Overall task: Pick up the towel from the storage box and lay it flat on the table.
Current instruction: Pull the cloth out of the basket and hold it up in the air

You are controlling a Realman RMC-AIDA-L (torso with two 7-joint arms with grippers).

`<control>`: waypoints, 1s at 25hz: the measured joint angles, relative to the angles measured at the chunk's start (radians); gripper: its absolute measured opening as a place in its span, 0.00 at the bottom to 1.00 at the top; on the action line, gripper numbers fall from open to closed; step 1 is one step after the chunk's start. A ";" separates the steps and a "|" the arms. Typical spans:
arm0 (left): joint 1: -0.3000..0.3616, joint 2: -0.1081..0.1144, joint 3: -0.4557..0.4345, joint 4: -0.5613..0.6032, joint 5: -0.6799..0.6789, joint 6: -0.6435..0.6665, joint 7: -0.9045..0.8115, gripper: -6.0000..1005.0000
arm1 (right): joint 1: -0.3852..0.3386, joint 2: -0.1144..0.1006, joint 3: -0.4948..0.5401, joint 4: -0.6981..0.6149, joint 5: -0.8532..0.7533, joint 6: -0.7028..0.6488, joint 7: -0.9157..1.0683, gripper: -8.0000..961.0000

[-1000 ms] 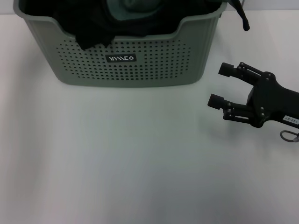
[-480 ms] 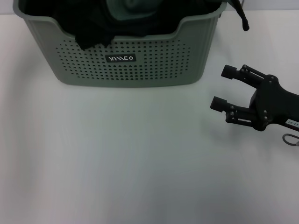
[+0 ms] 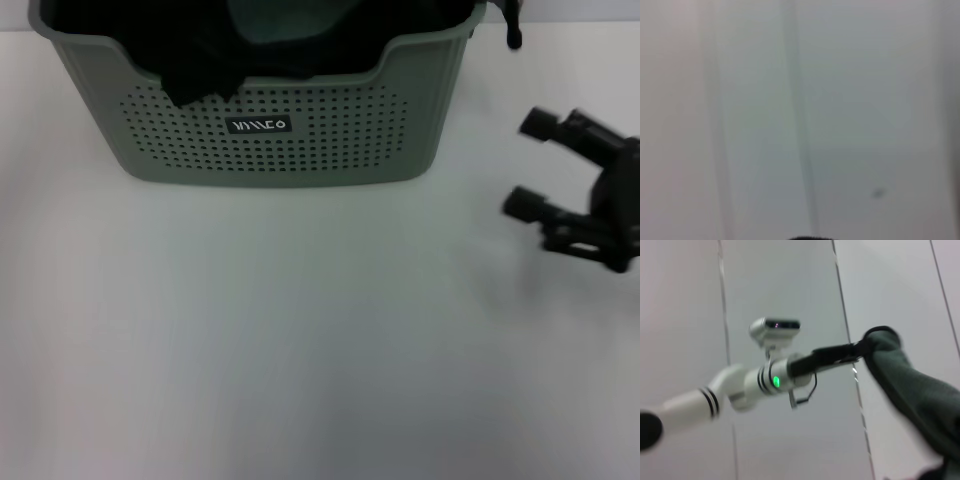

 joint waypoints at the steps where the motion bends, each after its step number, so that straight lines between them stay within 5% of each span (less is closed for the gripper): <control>1: 0.014 0.002 -0.002 0.010 -0.046 0.032 0.036 0.02 | 0.001 -0.007 0.011 0.000 0.000 -0.030 0.007 0.91; 11: 0.114 0.013 -0.072 0.038 -0.456 0.308 0.203 0.02 | 0.039 -0.083 0.146 -0.001 -0.002 -0.262 0.121 0.86; 16: 0.125 0.017 -0.113 0.037 -0.488 0.337 0.142 0.03 | 0.064 -0.086 0.163 -0.025 -0.005 -0.283 0.159 0.84; 21: 0.117 0.074 -0.046 0.041 -0.390 0.409 0.140 0.03 | 0.105 -0.085 0.161 -0.055 -0.040 -0.281 0.175 0.83; 25: 0.100 0.135 0.070 0.043 -0.334 0.457 0.144 0.03 | 0.140 -0.106 0.166 -0.105 -0.094 -0.274 0.212 0.82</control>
